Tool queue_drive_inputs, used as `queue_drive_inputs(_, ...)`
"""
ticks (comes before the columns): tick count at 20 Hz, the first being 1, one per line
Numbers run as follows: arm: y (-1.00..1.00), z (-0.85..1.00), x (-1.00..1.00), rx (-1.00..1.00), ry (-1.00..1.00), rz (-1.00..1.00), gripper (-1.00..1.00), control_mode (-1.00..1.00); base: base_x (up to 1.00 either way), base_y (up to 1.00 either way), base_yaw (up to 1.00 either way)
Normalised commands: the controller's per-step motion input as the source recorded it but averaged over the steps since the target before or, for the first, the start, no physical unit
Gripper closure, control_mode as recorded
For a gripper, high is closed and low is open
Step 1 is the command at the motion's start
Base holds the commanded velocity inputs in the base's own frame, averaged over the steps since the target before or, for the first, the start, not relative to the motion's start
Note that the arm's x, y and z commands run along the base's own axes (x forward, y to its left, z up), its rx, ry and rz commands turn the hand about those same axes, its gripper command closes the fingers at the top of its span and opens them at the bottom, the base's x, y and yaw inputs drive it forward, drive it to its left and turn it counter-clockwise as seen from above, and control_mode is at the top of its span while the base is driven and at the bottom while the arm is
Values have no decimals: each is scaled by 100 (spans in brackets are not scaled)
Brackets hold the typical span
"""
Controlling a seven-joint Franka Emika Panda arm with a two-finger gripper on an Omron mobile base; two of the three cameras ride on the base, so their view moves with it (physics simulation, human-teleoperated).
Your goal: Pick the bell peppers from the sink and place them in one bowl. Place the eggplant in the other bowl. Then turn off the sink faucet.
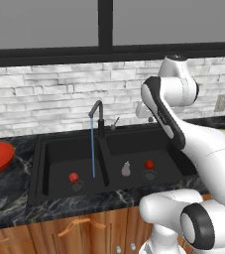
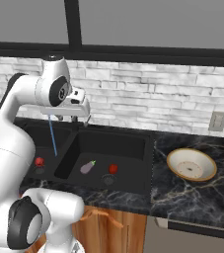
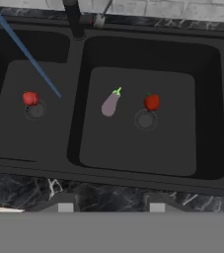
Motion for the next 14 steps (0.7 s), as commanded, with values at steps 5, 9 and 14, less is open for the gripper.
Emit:
queue_drive_inputs(5, 4, -2, -12, 0, 0, 0, -100, -100, 0, 0, 0)
queue_drive_inputs(9, 8, -25, -1, 0, 1, 0, -100, -100, 0, 0, 0)
queue_drive_inputs(14, 1, -45, -6, 0, 7, -3, -100, -100, 0, 0, 0)
